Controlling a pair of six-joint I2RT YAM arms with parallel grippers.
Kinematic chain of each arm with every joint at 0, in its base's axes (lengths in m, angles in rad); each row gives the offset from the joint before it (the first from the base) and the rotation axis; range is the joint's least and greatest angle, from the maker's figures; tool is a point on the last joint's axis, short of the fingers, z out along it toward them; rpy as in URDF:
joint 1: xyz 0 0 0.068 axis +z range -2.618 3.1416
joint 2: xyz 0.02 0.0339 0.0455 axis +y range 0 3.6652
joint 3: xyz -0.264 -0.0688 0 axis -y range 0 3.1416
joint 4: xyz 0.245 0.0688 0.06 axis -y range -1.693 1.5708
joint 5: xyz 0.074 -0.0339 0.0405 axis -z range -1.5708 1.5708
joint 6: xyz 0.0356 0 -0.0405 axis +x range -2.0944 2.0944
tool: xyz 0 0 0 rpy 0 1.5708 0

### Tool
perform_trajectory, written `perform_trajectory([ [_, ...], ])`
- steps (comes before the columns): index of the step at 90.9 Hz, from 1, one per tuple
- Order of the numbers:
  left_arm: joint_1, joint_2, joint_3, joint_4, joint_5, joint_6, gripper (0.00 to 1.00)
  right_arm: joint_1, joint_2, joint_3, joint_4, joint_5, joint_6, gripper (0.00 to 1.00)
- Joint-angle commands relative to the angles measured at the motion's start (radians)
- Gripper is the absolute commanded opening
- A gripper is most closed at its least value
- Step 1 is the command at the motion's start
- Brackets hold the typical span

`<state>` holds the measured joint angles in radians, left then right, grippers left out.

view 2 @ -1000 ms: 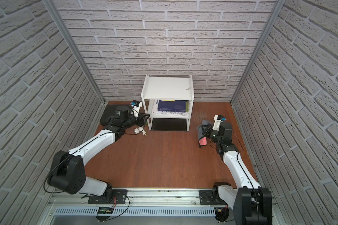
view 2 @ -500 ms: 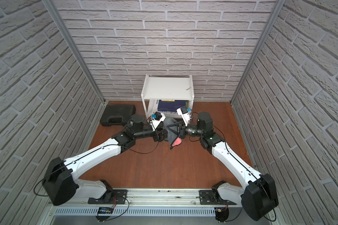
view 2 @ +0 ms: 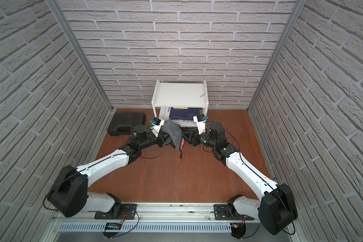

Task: Wipe the bookshelf clean with a cloth
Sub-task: Wipe the dust from the shelf.

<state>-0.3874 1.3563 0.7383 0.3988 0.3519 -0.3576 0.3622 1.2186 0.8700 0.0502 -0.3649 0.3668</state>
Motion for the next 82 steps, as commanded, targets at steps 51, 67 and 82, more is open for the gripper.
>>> perform_trajectory([
  [51,0.249,0.198,0.246,-0.215,-0.078,-0.306,0.0,-0.066,0.224,0.091,0.459,0.44,-0.29,0.64],
  [67,0.205,0.293,0.282,-0.214,-0.034,-0.316,0.0,-0.067,0.302,0.104,0.533,0.451,-0.285,0.29],
  [82,0.145,0.294,0.289,-0.228,-0.02,-0.316,0.0,-0.102,0.212,0.033,0.476,0.467,-0.296,0.03],
])
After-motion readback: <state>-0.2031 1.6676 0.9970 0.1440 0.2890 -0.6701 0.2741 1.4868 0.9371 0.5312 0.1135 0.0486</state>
